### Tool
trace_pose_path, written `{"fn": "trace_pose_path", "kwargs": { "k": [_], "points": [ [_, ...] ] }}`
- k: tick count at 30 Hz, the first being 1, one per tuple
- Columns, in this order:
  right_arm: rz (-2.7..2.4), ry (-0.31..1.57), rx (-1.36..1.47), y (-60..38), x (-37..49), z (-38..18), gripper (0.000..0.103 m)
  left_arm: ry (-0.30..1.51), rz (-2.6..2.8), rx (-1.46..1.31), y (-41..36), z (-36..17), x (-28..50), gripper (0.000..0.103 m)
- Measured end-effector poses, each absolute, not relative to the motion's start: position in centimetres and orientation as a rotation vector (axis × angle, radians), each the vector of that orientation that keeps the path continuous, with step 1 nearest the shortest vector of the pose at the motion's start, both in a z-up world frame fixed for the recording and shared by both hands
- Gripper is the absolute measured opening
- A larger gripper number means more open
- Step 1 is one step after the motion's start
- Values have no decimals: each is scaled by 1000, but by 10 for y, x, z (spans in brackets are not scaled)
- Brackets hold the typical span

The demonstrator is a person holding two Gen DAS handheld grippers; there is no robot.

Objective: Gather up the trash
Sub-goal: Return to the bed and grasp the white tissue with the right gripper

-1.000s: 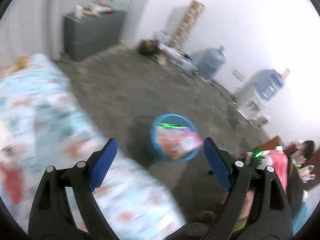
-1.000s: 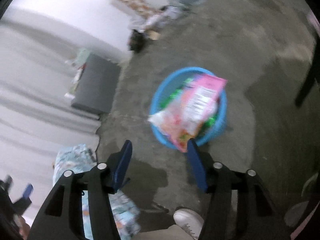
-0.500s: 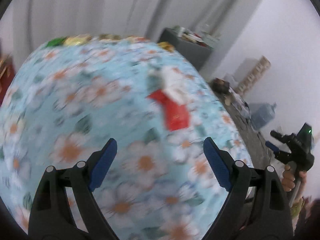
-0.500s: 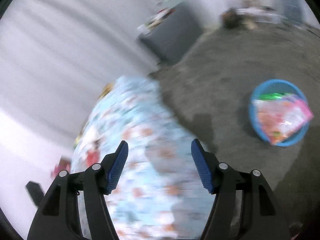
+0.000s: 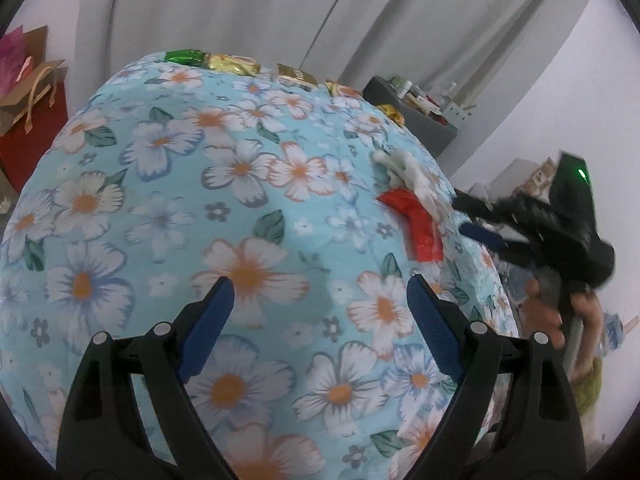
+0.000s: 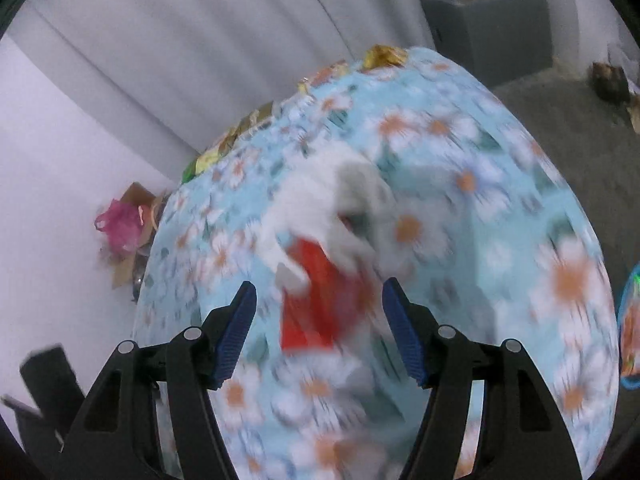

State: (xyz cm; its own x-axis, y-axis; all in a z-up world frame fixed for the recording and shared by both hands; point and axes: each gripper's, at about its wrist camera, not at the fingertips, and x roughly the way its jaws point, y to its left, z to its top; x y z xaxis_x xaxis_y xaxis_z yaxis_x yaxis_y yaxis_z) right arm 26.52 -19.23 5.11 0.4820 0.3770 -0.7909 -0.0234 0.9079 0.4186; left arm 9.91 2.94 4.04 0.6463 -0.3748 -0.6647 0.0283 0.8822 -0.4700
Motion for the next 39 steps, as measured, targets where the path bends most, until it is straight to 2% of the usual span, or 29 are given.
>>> {"fn": "trace_pose_path", "kwargs": {
  "k": [5, 6, 9, 15, 22, 26, 39],
  "points": [
    [190, 1080, 209, -159, 309, 34, 72, 833, -241, -471, 37, 40, 96, 84],
    [181, 1092, 185, -155, 313, 29, 57, 834, -240, -473, 38, 41, 95, 84],
    [194, 1106, 201, -159, 308, 21, 40, 827, -242, -472, 40, 43, 92, 84],
    [248, 1104, 228, -160, 290, 27, 27, 815, -229, -482, 49, 46, 83, 84],
    [342, 1110, 163, -146, 258, 34, 23, 787, -208, -486, 58, 56, 70, 84],
    [384, 1114, 140, -138, 248, 38, 16, 767, -186, -496, 67, 61, 64, 84],
    [618, 1186, 141, -81, 204, 47, 15, 731, -102, -548, 100, 70, 40, 84]
  ]
}}
